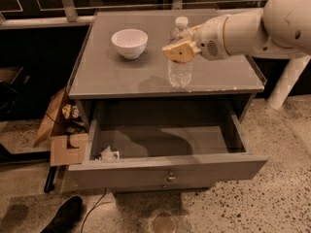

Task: Pick water bottle from top drawer and place on counter

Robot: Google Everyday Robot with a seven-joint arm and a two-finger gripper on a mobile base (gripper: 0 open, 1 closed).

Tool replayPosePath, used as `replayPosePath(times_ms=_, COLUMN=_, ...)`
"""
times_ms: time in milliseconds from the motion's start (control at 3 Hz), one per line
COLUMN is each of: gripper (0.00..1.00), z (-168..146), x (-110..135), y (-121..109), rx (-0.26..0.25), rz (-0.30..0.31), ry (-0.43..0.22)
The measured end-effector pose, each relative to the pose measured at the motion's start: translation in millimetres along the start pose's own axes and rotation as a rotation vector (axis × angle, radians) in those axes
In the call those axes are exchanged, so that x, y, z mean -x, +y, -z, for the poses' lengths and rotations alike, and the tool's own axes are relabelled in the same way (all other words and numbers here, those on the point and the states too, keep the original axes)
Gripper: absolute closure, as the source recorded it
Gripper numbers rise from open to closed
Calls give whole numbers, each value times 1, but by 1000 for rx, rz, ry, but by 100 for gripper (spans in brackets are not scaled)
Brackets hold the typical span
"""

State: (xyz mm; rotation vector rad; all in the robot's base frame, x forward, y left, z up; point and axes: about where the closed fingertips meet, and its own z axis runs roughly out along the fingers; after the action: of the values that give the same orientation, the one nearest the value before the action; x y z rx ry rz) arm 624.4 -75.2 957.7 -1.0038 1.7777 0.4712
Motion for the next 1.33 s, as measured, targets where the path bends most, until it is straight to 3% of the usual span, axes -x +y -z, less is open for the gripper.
replayPosePath(times_ms=667, gripper=100, z=-49, x=14, y=-54, rx=-40, rz=9, ry=-11)
replayPosePath(times_ms=1333, gripper=100, z=-74, x=11, y=-84, rx=-65, rz=-38, ry=24)
